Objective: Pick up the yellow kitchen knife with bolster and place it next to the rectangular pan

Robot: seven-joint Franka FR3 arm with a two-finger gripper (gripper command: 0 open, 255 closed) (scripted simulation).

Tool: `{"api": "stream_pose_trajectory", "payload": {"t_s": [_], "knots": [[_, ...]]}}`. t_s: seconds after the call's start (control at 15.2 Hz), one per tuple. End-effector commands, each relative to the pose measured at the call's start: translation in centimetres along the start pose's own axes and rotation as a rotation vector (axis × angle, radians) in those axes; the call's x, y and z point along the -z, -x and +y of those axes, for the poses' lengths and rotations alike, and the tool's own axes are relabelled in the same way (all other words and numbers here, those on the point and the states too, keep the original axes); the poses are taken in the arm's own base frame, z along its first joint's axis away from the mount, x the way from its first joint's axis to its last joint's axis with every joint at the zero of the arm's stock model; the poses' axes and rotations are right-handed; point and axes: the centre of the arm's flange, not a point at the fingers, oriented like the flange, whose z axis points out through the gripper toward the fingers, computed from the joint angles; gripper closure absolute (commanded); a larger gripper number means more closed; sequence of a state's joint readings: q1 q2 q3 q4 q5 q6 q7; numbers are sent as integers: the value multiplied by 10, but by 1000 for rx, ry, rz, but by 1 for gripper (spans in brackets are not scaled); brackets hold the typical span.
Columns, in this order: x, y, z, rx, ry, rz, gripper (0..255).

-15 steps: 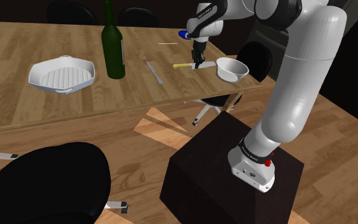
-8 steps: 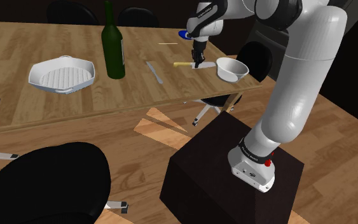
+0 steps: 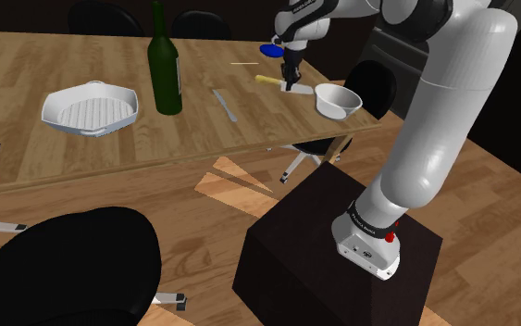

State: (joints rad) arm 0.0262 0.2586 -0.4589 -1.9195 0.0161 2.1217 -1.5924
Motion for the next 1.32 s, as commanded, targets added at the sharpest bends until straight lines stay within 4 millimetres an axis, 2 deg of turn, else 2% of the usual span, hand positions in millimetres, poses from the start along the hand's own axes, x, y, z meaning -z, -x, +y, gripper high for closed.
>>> {"api": "stream_pose_trajectory", "payload": {"t_s": [0.0, 0.86, 1.25], "knots": [[11, 1, -1, 0, 0, 0, 255], [76, 8, -3, 0, 0, 0, 255], [84, -69, -23, 0, 0, 0, 255]]}}
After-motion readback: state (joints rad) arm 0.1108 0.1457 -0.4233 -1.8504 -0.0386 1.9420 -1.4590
